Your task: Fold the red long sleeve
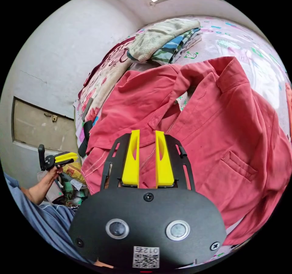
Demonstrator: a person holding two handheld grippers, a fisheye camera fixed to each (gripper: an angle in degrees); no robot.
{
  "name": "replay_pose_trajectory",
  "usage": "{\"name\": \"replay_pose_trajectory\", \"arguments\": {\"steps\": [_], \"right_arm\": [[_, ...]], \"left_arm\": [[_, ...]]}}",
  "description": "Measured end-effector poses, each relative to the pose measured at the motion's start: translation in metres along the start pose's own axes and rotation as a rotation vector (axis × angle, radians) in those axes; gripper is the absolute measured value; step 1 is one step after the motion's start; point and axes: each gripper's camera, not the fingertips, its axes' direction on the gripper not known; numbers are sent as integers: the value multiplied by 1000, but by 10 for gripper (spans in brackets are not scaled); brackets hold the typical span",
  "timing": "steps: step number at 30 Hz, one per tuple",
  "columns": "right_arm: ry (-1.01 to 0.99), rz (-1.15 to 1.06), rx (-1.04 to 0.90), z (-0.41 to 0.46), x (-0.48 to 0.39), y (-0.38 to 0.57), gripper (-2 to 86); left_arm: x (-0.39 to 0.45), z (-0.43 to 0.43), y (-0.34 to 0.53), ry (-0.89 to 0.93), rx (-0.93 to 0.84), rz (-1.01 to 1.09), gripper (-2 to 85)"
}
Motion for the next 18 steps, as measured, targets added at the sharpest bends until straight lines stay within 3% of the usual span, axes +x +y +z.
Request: {"name": "replay_pose_trajectory", "arguments": {"steps": [5, 13, 18], "right_arm": [[25, 49, -28, 34, 14, 2, 78], [29, 92, -66, 79, 24, -1, 78], [-47, -86, -103, 97, -22, 10, 78]], "left_arm": [[-28, 10, 36, 177, 10, -19, 78], [-31, 14, 60, 174, -61, 107, 95], [-37, -17, 104, 214, 6, 51, 94]]}}
